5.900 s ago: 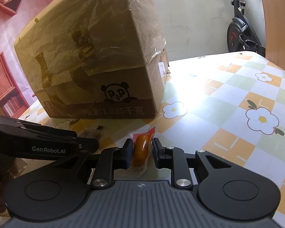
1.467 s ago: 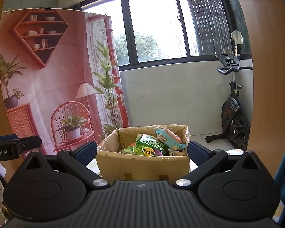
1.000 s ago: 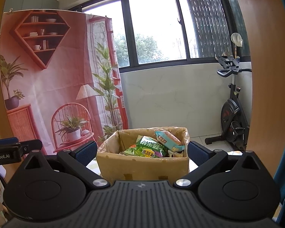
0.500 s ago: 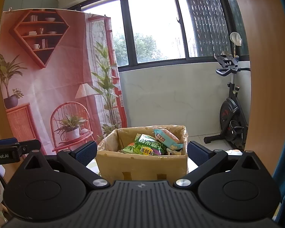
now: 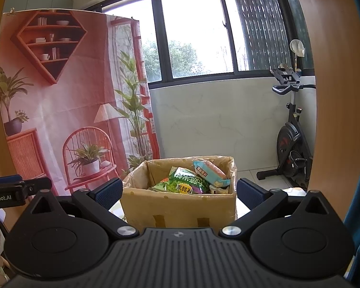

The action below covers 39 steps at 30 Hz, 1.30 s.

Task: Organize snacks

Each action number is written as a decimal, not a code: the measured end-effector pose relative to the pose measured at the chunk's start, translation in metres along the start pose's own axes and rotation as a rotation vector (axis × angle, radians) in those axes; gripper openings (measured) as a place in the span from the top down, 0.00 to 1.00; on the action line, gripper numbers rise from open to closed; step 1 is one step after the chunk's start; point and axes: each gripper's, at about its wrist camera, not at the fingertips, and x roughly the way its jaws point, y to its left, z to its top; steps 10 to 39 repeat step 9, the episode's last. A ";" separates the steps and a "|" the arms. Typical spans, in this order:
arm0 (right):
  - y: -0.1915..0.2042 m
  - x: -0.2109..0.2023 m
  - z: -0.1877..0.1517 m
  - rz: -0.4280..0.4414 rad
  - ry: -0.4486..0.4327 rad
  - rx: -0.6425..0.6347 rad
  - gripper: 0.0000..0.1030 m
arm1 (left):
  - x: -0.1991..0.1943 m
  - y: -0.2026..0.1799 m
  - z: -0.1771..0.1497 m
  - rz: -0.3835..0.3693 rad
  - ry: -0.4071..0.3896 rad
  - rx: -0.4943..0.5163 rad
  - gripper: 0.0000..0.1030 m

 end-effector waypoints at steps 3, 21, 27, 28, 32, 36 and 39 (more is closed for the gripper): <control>-0.001 0.000 -0.001 0.001 0.001 0.000 0.00 | 0.000 0.001 0.000 0.002 -0.001 0.000 0.06; -0.002 0.003 -0.004 0.004 0.008 -0.004 0.00 | 0.001 0.002 0.000 0.005 -0.001 0.000 0.06; -0.002 0.003 -0.004 0.004 0.008 -0.004 0.00 | 0.001 0.002 0.000 0.005 -0.001 0.000 0.06; -0.002 0.003 -0.004 0.004 0.008 -0.004 0.00 | 0.001 0.002 0.000 0.005 -0.001 0.000 0.06; -0.002 0.003 -0.004 0.004 0.008 -0.004 0.00 | 0.001 0.002 0.000 0.005 -0.001 0.000 0.06; -0.002 0.003 -0.004 0.004 0.008 -0.004 0.00 | 0.001 0.002 0.000 0.005 -0.001 0.000 0.06; -0.002 0.003 -0.004 0.004 0.008 -0.004 0.00 | 0.001 0.002 0.000 0.005 -0.001 0.000 0.06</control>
